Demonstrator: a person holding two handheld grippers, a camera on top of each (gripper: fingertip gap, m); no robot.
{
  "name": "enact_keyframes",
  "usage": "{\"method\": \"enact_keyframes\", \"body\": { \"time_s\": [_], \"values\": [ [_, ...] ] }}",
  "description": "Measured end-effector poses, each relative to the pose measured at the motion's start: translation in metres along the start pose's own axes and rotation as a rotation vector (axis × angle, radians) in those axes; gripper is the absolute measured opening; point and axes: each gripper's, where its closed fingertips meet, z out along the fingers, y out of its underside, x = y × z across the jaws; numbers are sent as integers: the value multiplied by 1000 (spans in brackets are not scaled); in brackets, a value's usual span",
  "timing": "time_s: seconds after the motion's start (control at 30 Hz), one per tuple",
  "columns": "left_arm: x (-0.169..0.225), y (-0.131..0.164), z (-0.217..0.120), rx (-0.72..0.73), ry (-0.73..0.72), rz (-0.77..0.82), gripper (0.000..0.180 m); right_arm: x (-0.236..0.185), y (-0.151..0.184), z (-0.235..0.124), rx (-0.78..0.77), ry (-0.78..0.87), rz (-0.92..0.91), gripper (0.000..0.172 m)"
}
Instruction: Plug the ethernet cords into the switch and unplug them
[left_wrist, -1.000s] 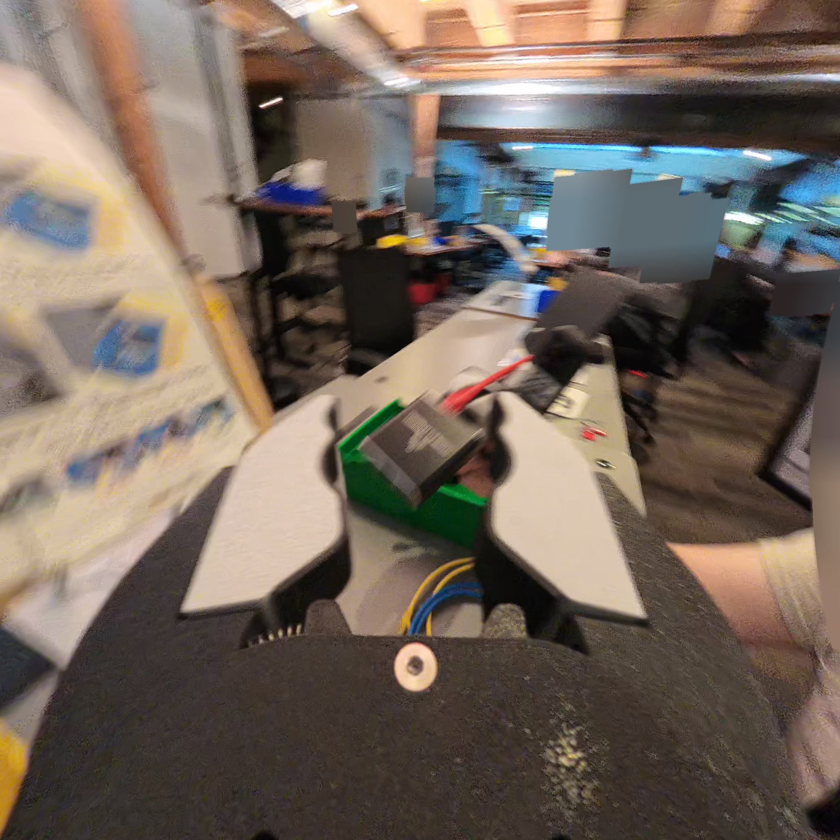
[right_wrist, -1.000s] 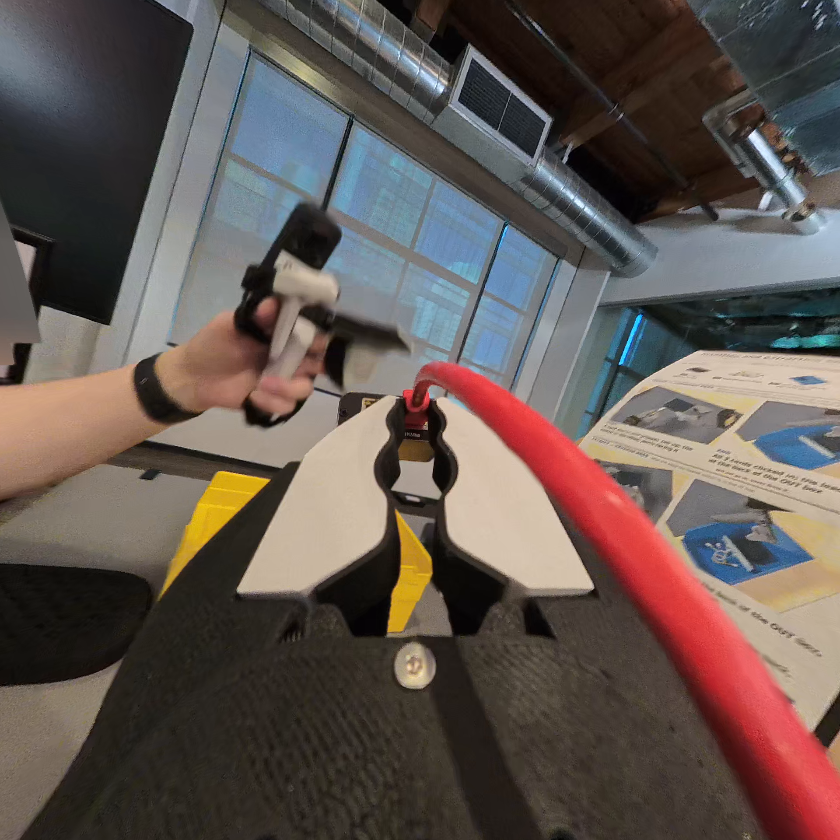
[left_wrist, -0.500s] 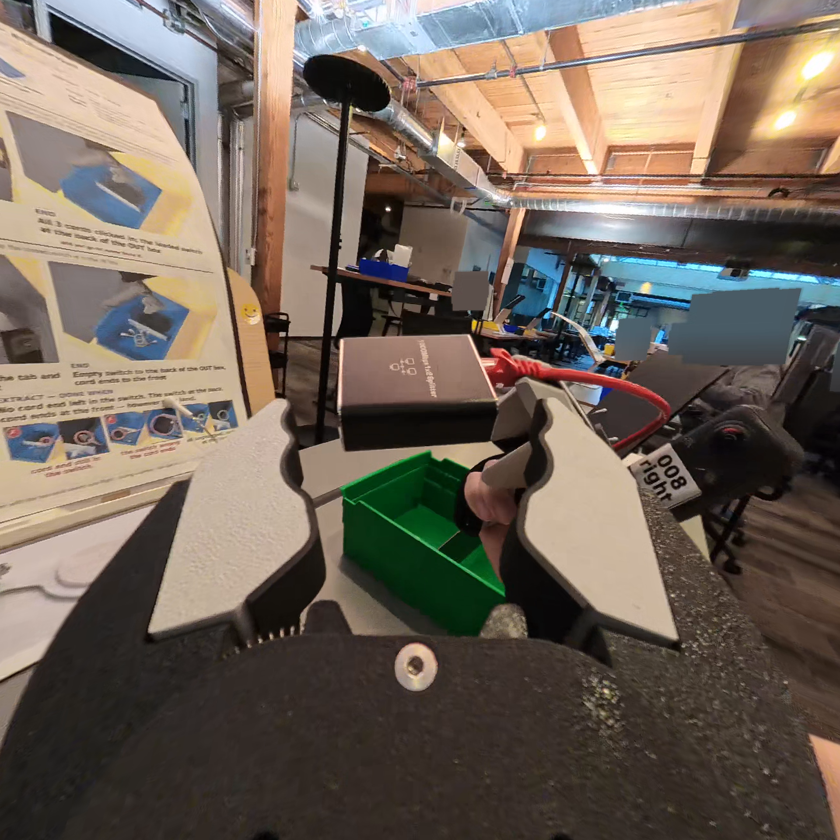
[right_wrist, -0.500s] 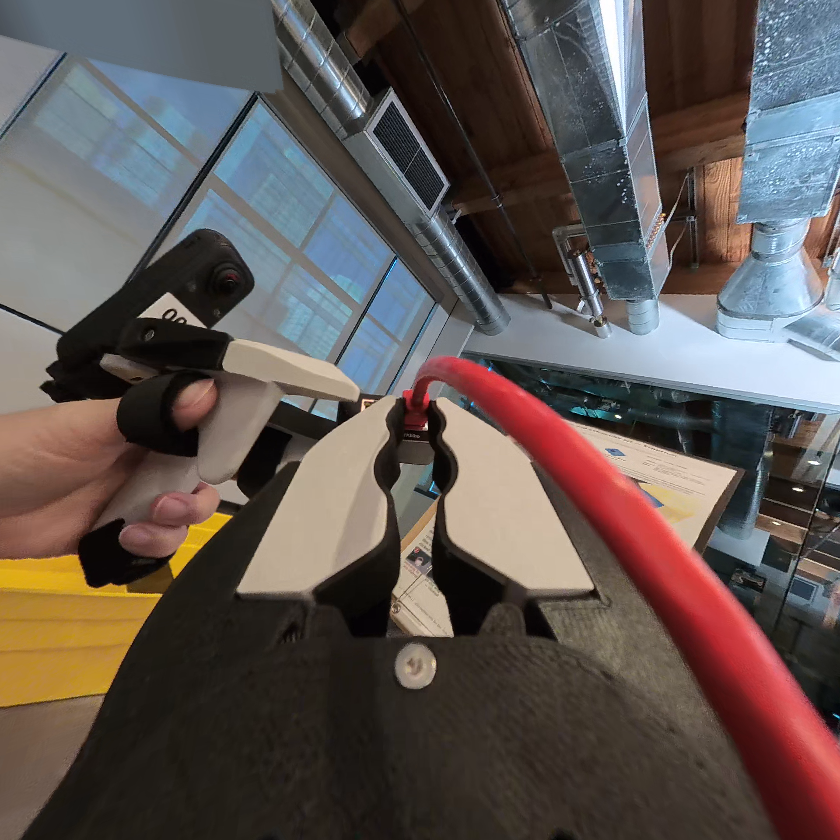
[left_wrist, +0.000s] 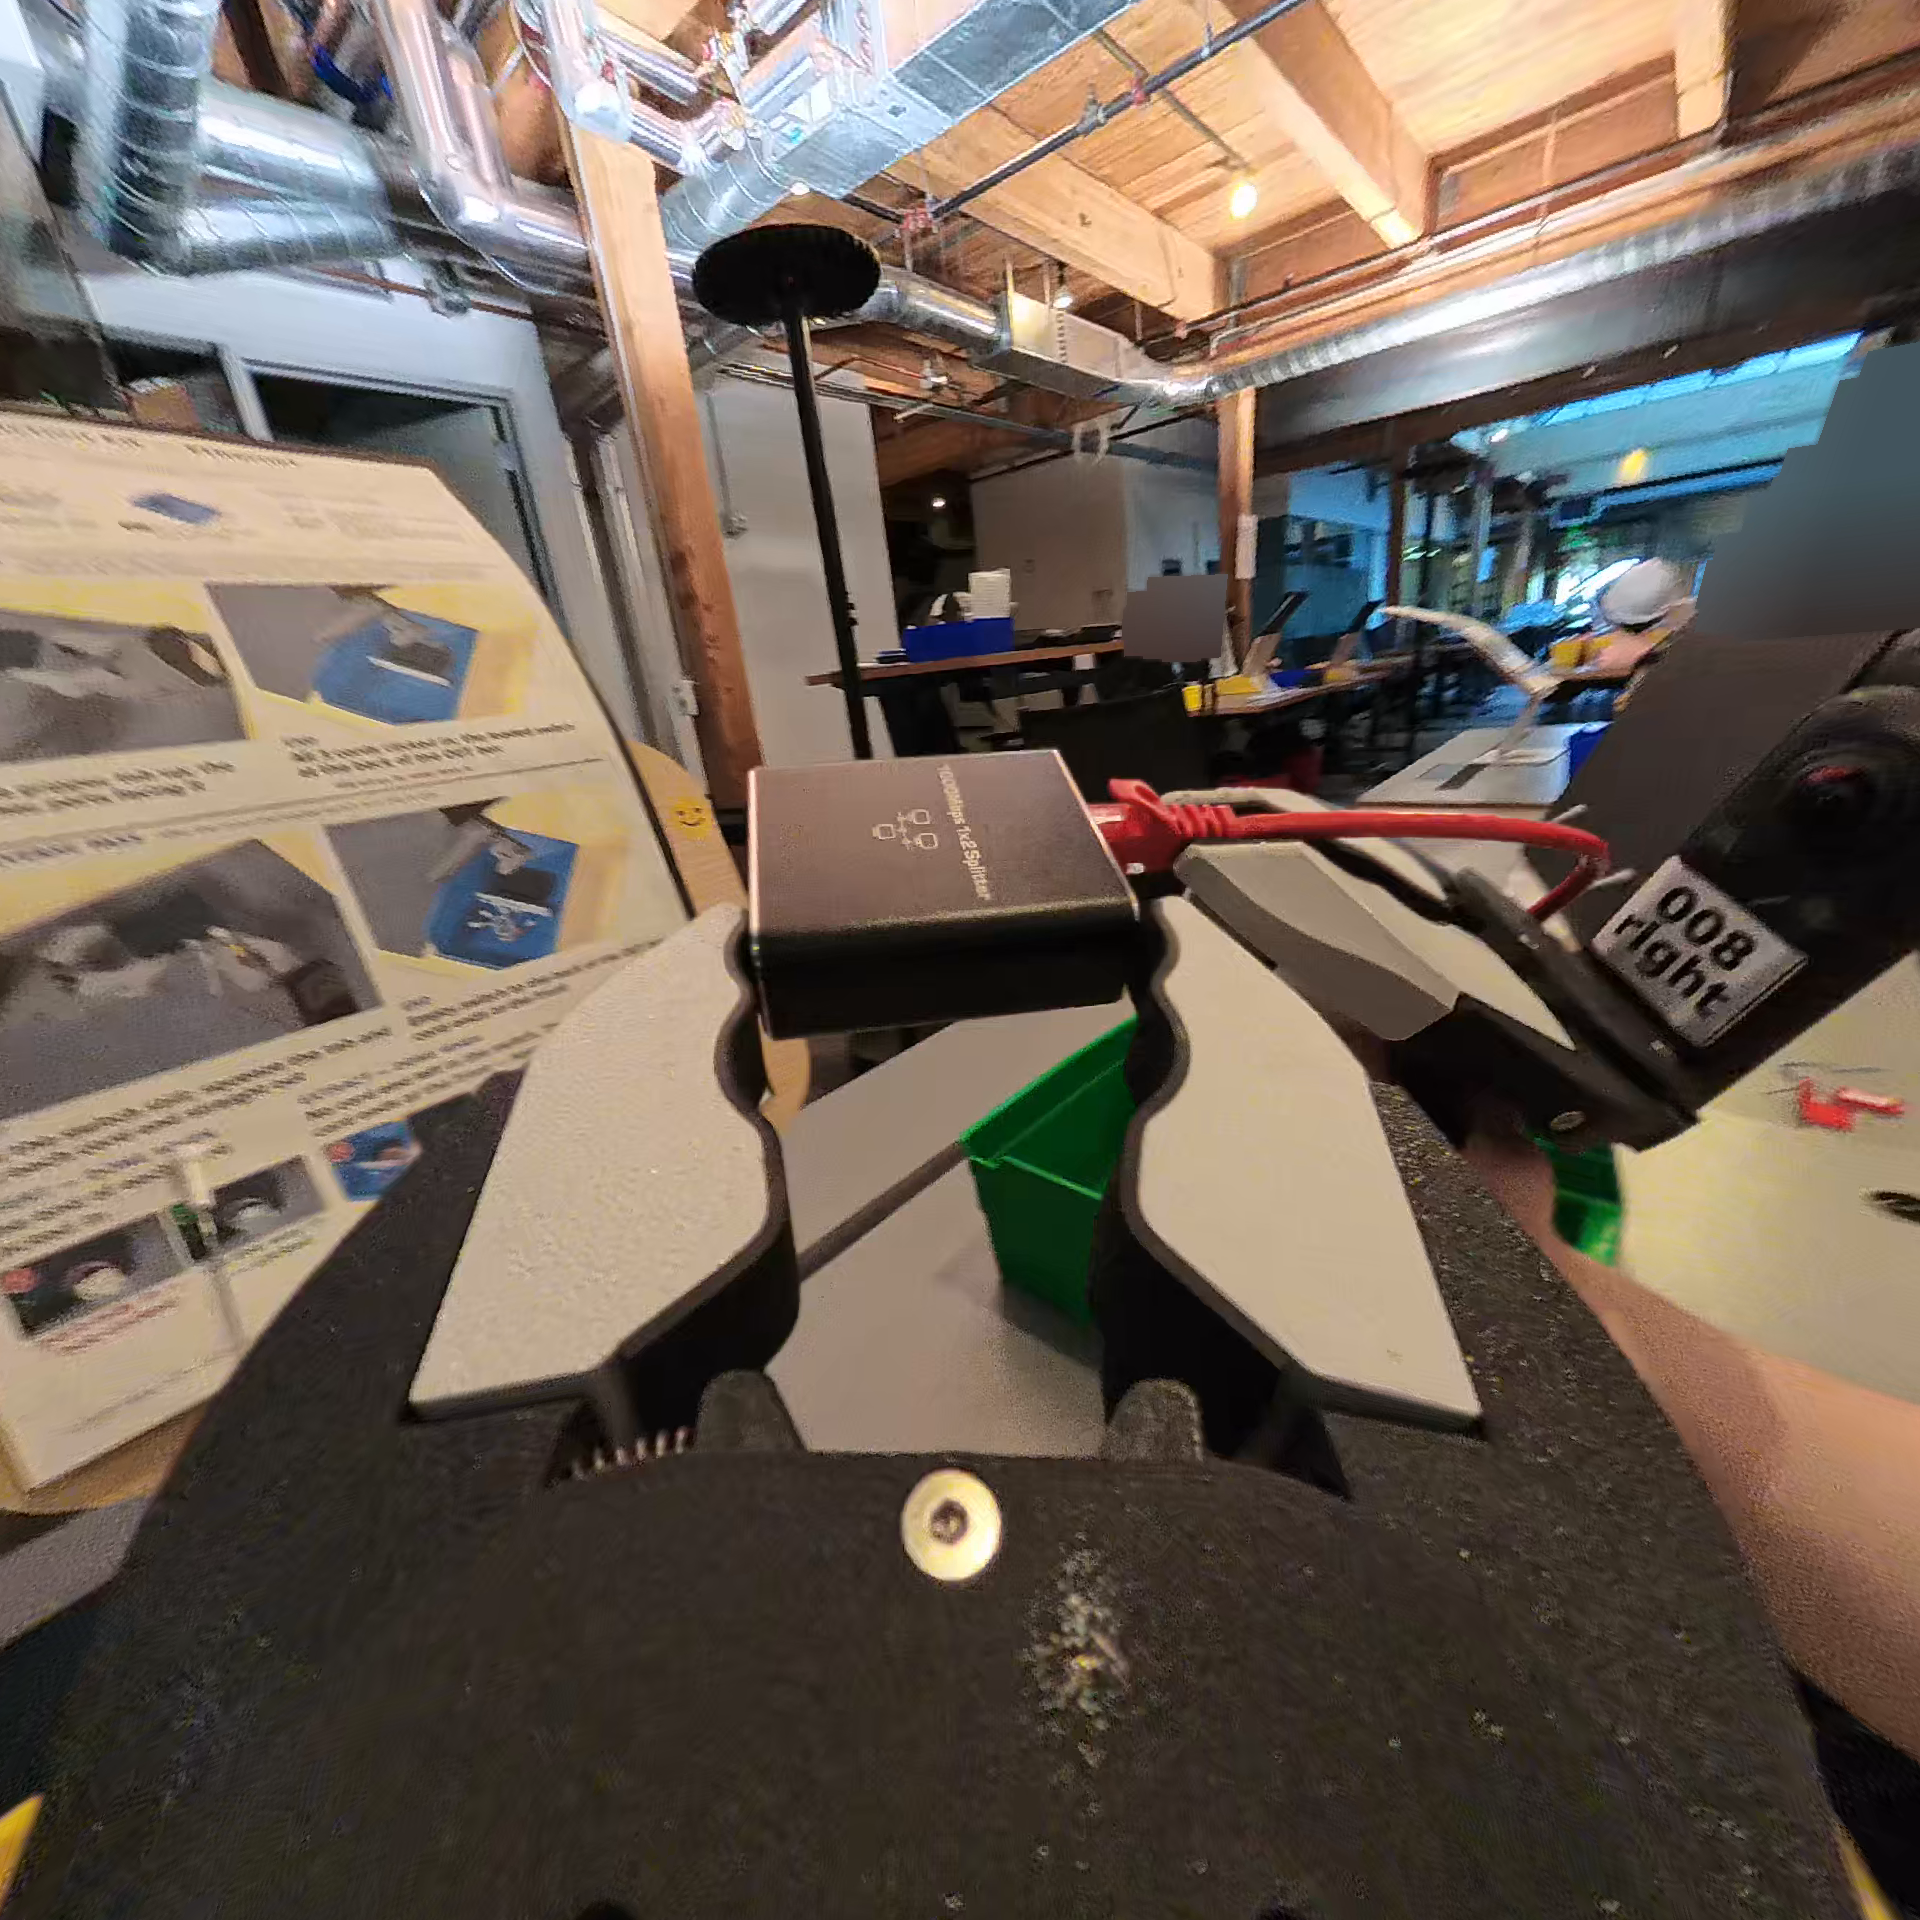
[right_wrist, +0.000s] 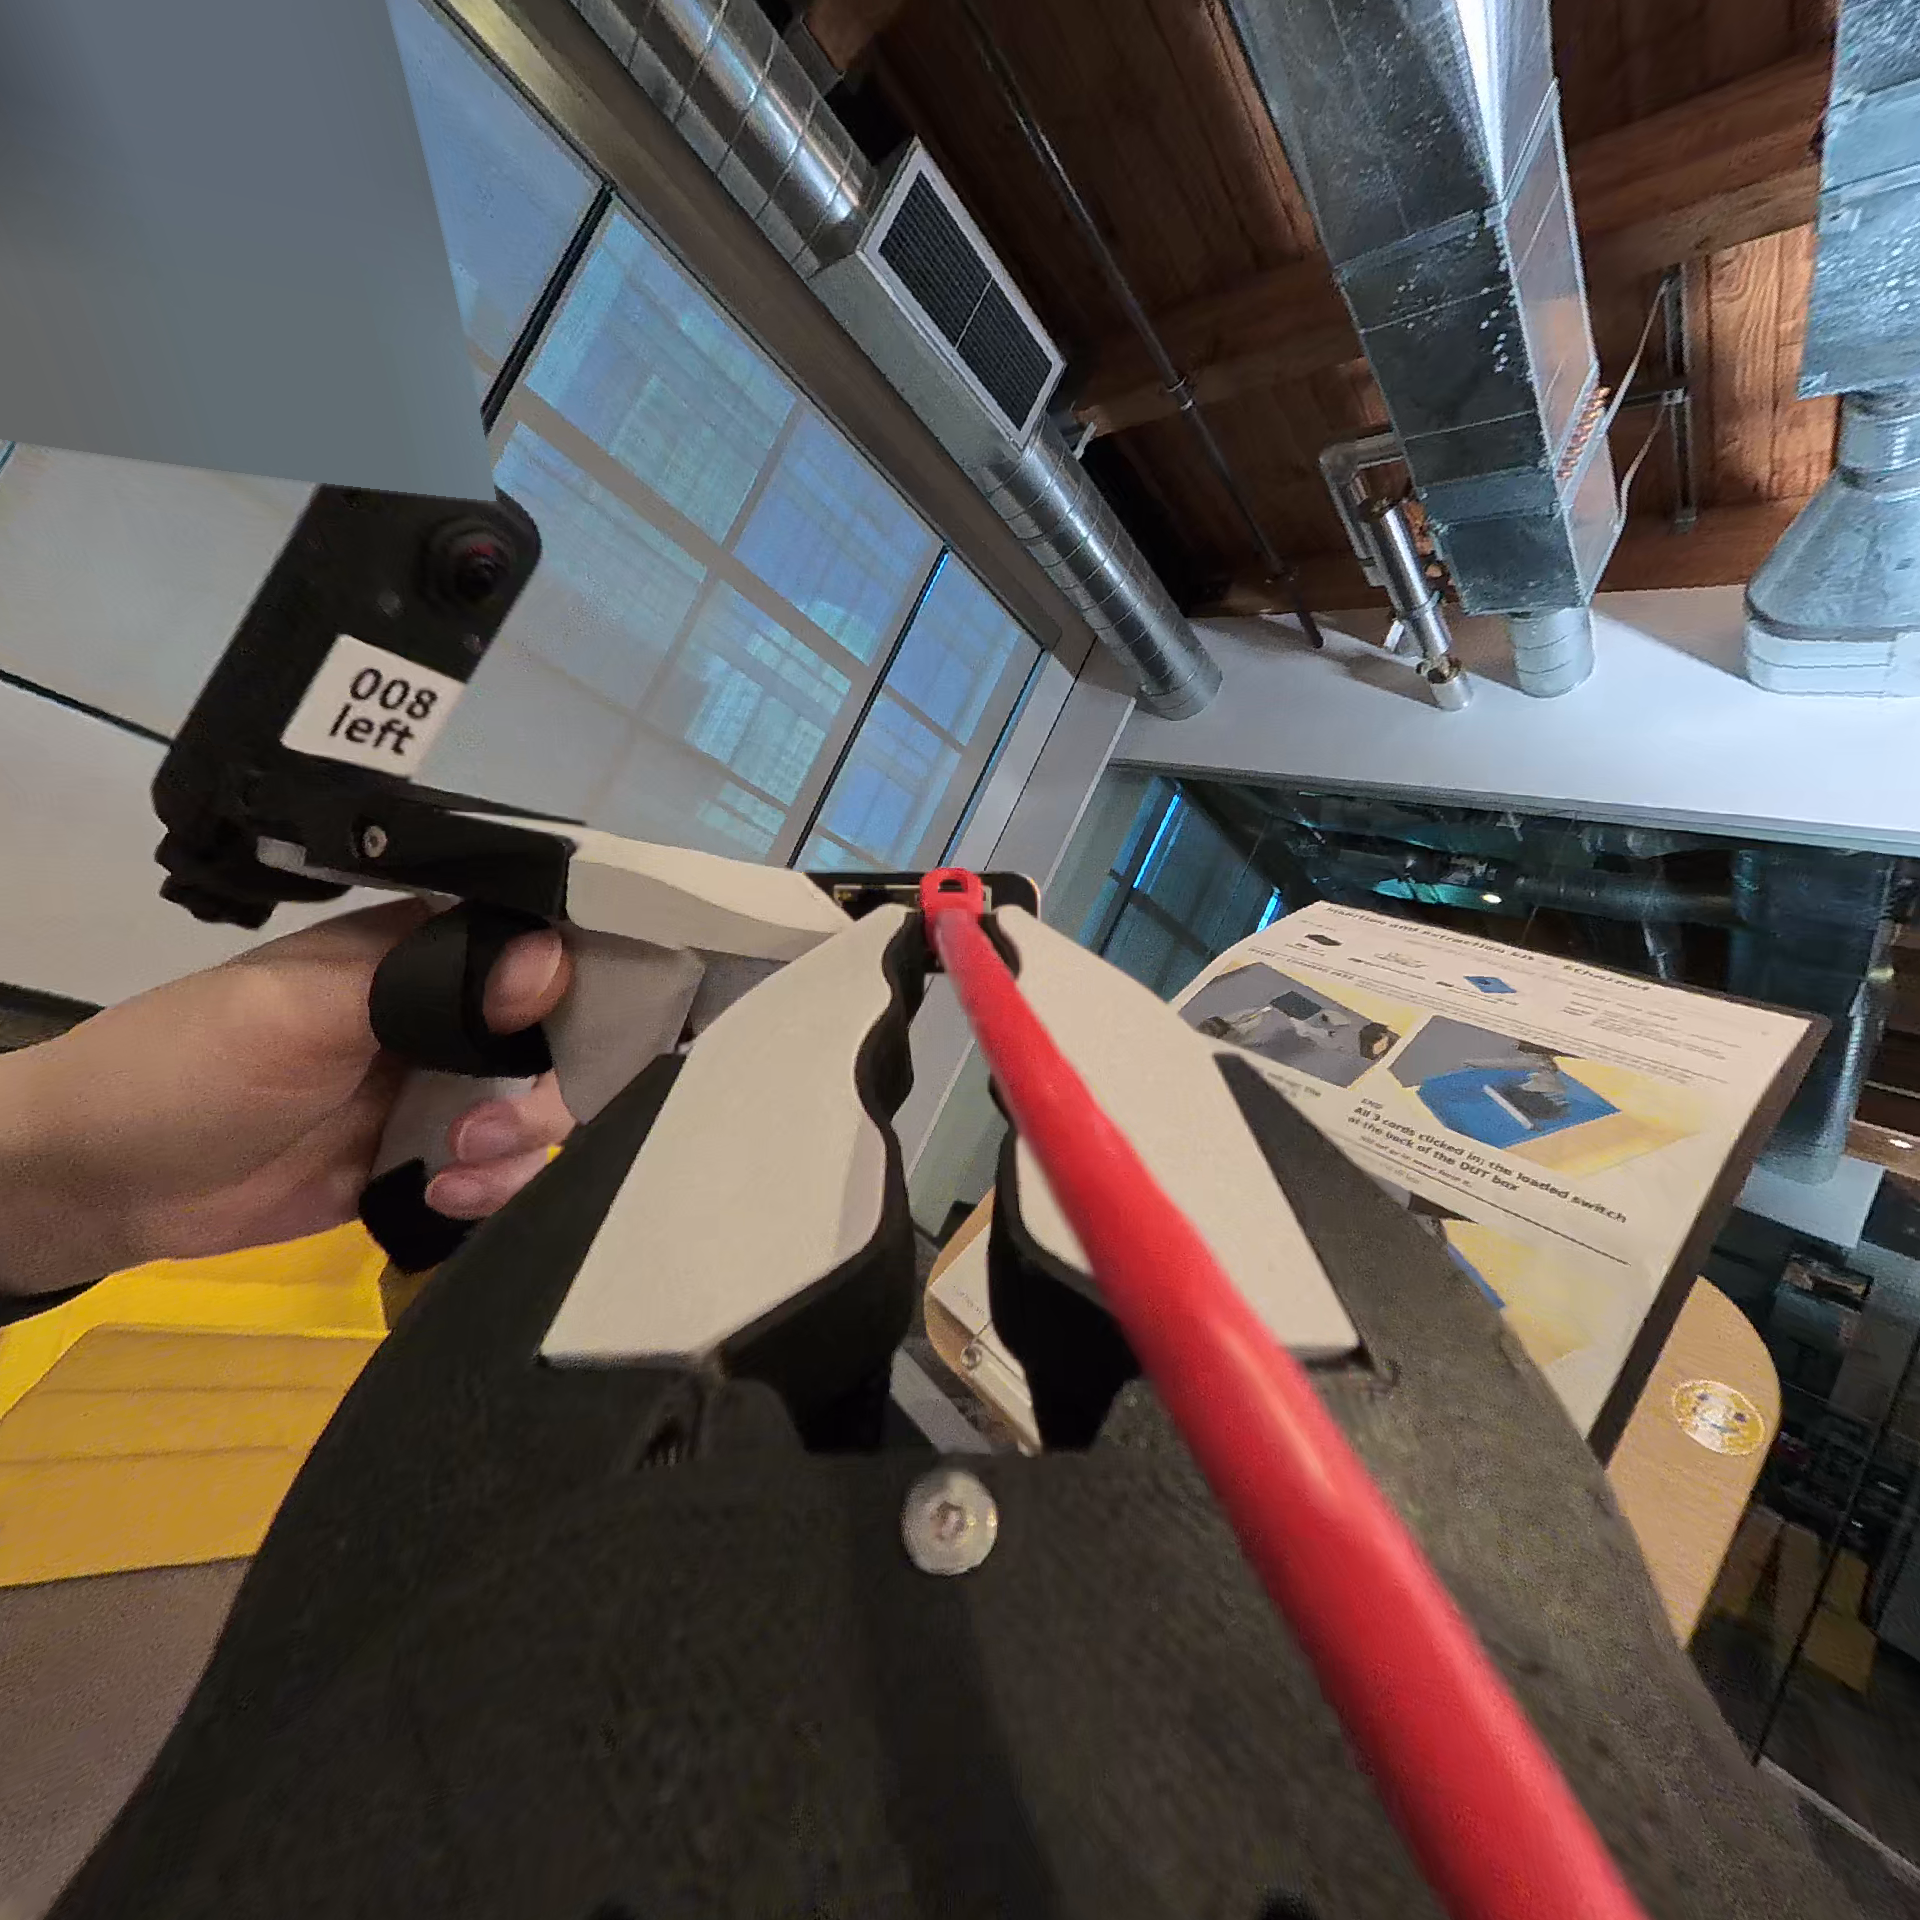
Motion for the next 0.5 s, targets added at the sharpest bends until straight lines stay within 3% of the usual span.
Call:
{"method": "enact_keyframes", "body": {
  "time_s": [0.5],
  "values": [
    [1,-7,-12,-8,-51,167,68,-10,-3,3,-7,-33,23,11]
  ]
}}
